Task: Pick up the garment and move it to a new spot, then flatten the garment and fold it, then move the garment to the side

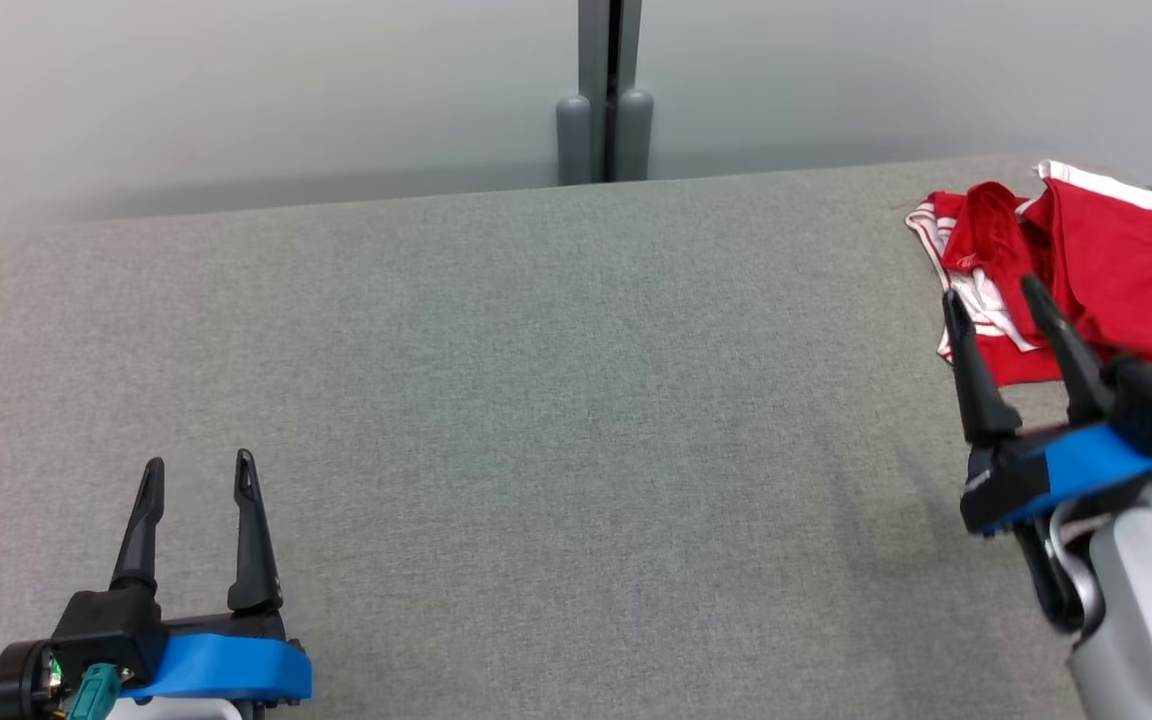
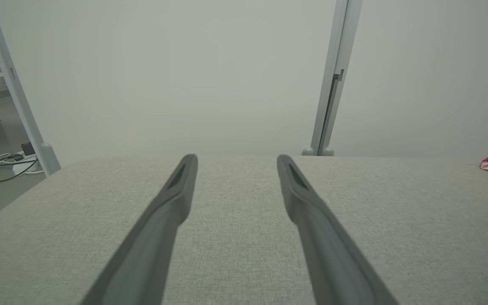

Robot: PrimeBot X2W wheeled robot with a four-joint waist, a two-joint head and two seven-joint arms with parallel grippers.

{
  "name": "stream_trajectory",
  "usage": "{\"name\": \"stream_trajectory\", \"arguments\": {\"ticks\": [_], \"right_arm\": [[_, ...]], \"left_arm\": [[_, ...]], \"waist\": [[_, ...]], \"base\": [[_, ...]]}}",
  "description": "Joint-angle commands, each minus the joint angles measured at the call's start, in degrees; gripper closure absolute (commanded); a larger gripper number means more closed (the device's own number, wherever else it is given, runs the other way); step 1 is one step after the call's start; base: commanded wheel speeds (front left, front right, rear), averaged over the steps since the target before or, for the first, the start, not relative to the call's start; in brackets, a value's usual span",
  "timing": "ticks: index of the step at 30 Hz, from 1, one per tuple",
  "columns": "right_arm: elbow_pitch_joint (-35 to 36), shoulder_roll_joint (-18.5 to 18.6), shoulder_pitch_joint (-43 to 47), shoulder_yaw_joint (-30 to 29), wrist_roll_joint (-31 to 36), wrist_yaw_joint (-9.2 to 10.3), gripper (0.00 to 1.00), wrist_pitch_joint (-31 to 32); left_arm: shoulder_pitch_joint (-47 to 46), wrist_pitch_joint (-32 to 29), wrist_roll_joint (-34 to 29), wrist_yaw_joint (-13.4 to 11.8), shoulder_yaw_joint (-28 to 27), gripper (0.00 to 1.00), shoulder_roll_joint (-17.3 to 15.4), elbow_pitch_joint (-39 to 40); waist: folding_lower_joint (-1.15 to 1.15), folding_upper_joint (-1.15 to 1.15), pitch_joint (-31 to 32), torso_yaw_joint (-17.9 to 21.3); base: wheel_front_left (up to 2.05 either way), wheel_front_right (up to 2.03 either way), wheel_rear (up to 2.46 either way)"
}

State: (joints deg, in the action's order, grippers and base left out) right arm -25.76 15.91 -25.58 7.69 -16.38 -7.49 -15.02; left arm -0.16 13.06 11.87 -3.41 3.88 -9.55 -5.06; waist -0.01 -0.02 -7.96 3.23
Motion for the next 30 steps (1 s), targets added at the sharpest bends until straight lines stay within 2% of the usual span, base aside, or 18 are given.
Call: {"name": "stream_trajectory", "arguments": {"ticks": [1,14,21,30], "right_arm": [[1.1,-0.7,2.7,-1.2,0.5,-0.01,0.00,-0.2],[11.0,-9.2,19.9,-8.7,6.3,-0.01,0.00,-0.2],[13.9,-11.4,23.0,-9.8,8.6,-0.01,0.00,0.8],[15.5,-12.6,24.1,-10.9,9.4,-0.01,0.00,1.9]], "left_arm": [[0.2,0.3,0.1,0.3,-0.1,0.00,-0.1,-0.4],[0.9,0.4,0.8,0.5,1.1,0.00,-0.3,-4.6],[1.0,0.4,1.2,0.3,1.4,0.00,-0.5,-5.6],[1.1,-0.2,1.7,-0.3,1.5,0.00,-0.6,-5.2]], "waist": [[0.01,0.02,0.3,-0.3],[0.01,0.02,4.3,-2.4],[0.01,0.02,5.3,-2.7],[0.01,0.02,5.7,-2.9]], "base": [[0.00,0.00,0.00],[0.00,0.00,0.00],[0.00,0.00,0.00],[0.00,0.00,0.00]]}}
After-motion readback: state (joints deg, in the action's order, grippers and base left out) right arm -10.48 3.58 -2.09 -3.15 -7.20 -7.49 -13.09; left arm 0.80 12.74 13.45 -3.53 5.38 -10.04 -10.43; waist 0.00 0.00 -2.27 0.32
